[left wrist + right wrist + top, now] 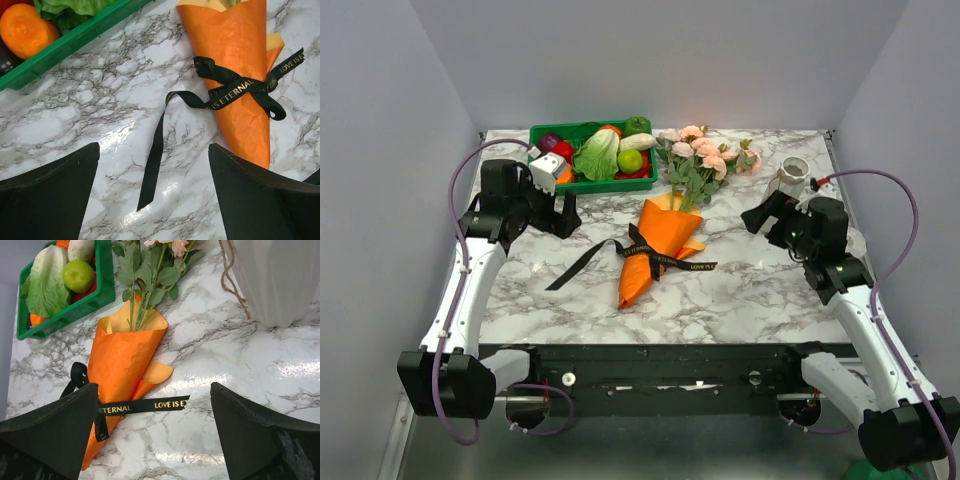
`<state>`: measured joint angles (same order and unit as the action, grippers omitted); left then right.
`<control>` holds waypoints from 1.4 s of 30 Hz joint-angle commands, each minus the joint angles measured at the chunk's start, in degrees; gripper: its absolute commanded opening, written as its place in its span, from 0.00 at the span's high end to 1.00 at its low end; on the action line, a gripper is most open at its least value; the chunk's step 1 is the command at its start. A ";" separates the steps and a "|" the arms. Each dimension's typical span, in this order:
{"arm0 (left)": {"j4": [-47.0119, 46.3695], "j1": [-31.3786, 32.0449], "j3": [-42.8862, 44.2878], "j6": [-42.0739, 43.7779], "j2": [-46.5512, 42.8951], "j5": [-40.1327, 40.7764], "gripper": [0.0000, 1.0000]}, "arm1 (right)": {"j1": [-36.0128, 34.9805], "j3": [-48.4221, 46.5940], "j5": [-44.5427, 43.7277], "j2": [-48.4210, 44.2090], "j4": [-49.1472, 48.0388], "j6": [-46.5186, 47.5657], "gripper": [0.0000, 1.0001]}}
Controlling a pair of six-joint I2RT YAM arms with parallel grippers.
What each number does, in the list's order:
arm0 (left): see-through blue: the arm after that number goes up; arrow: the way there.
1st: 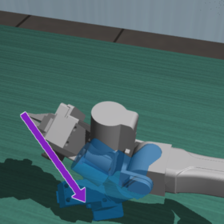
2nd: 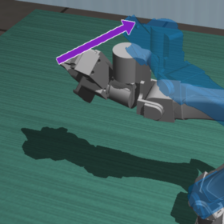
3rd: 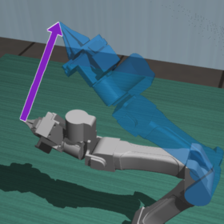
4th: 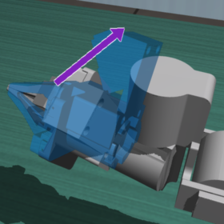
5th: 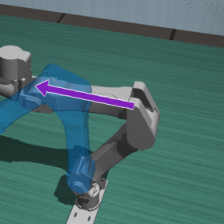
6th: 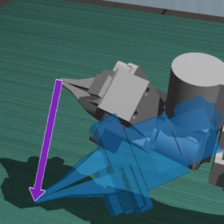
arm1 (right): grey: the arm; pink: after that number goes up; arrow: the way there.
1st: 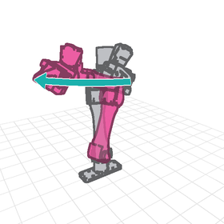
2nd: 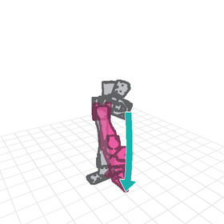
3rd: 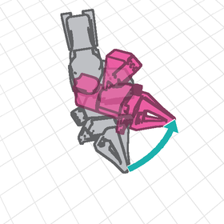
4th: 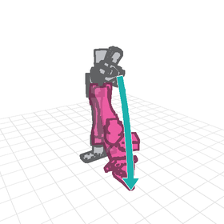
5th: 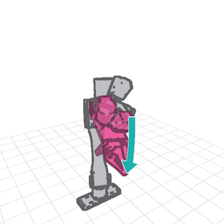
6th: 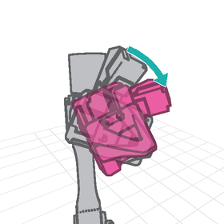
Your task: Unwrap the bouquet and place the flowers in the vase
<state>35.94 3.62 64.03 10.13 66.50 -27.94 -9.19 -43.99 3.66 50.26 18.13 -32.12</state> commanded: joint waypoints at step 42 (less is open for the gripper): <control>-6.76 12.64 -5.23 18.79 24.64 11.59 0.02 | -30.62 -2.42 -19.57 24.79 -4.16 9.89 0.13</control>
<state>32.97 15.99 59.68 27.07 89.49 -19.97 -39.11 -46.63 -15.00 72.49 14.98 -20.93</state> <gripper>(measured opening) 0.988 0.876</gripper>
